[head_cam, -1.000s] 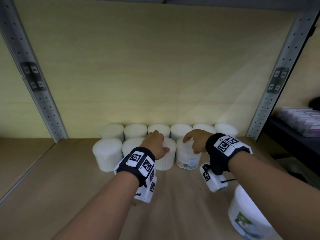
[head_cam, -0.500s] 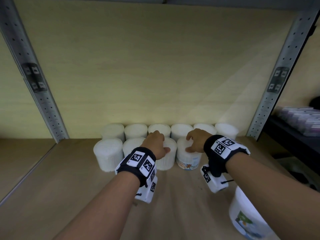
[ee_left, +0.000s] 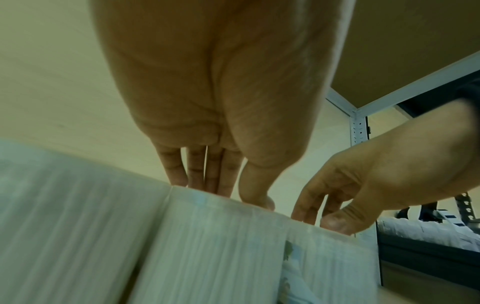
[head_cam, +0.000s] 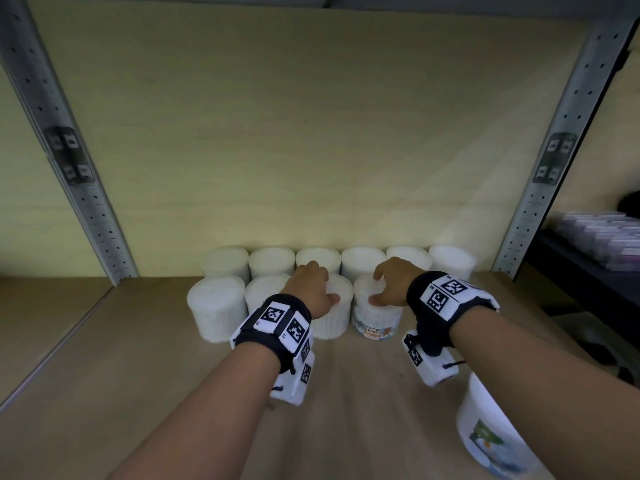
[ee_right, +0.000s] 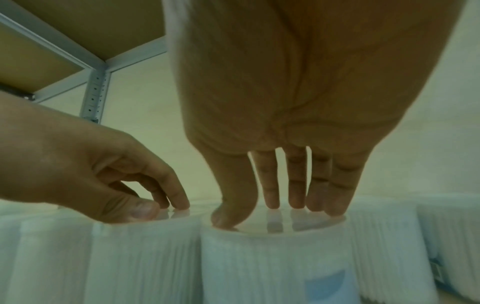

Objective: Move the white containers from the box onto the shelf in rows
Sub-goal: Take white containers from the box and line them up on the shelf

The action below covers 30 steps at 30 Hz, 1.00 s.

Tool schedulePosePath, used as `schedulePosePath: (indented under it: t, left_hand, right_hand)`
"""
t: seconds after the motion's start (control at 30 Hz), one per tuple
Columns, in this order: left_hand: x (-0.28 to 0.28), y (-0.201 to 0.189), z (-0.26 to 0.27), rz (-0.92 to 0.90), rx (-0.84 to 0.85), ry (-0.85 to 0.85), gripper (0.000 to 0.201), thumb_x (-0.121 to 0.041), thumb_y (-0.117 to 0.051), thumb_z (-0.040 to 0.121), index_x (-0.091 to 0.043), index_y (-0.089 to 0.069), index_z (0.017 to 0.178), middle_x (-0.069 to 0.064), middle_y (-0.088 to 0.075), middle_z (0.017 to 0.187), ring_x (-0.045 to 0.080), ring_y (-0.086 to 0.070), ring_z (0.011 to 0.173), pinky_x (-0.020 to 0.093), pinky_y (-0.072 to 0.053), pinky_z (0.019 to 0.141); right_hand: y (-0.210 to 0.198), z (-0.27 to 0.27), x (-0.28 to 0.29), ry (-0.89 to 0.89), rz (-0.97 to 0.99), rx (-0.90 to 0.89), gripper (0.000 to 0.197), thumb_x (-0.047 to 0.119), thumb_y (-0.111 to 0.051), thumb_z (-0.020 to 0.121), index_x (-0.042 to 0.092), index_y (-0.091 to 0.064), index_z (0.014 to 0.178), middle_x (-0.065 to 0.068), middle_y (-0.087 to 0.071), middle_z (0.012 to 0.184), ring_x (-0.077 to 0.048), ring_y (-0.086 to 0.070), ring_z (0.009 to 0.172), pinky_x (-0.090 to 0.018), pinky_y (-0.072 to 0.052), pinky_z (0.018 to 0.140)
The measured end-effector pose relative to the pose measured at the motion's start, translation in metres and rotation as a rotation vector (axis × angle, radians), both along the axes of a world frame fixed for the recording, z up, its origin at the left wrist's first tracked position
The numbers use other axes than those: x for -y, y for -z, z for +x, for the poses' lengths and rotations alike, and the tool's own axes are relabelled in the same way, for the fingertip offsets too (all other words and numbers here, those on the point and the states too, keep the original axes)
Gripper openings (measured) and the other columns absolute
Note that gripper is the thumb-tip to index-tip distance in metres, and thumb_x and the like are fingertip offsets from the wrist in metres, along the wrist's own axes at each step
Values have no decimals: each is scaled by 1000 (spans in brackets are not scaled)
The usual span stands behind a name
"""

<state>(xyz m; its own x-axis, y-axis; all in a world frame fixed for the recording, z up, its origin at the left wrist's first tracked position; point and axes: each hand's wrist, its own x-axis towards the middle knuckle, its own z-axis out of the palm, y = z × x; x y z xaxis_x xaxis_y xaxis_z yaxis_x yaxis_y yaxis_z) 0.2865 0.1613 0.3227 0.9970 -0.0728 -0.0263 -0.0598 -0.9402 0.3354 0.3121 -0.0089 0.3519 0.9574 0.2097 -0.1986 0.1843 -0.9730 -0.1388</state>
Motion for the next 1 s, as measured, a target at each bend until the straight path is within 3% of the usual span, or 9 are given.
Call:
schedulePosePath:
  t: [0.27,0.53,0.73,0.87,0.93,1.0]
  left_hand:
    - [0,1,0,15,5,12,52,-36,-56,92,-7,-45,134,11,-43,136,27,-40,127,40,-37,107]
    - [0,-1,1,14,2,27,52,-34,-57,92,-8,-45,135,10,-43,138,26,-40,129,38,-36,108]
    - [-4,-10,0,-32,-94,107,50,-13,-54,94,-14,-39,142,5,-38,148,23,-40,135,31,-34,111]
    - [-3,-16,0,-10,-169,179,61,7,-46,88,-20,-37,143,6,-38,149,24,-41,134,32,-39,108]
    - [-1,-15,0,-45,-158,170,59,6,-44,88,-18,-38,142,7,-38,147,25,-42,132,32,-40,105]
    - [1,-11,1,-47,-51,128,48,-7,-48,92,-14,-41,138,8,-39,143,25,-41,130,35,-38,106]
  right_hand:
    - [0,2,4,-54,11,-17,60,24,-68,85,16,-45,139,-5,-44,143,-22,-48,128,-30,-41,103]
    - [0,3,7,-88,10,-4,58,23,-68,85,17,-46,138,-4,-44,144,-22,-46,130,-29,-39,104]
    - [1,3,6,-96,2,4,58,23,-69,85,17,-47,138,-5,-44,143,-22,-46,130,-30,-39,105]
    - [1,2,7,-106,4,11,58,23,-67,86,16,-46,140,-5,-44,144,-22,-45,131,-29,-37,106]
    - [2,1,8,-106,6,12,58,23,-67,86,16,-45,140,-5,-43,145,-22,-45,131,-29,-37,106]
    - [2,1,8,-107,10,14,58,23,-67,86,16,-46,140,-5,-44,145,-21,-45,131,-29,-37,106]
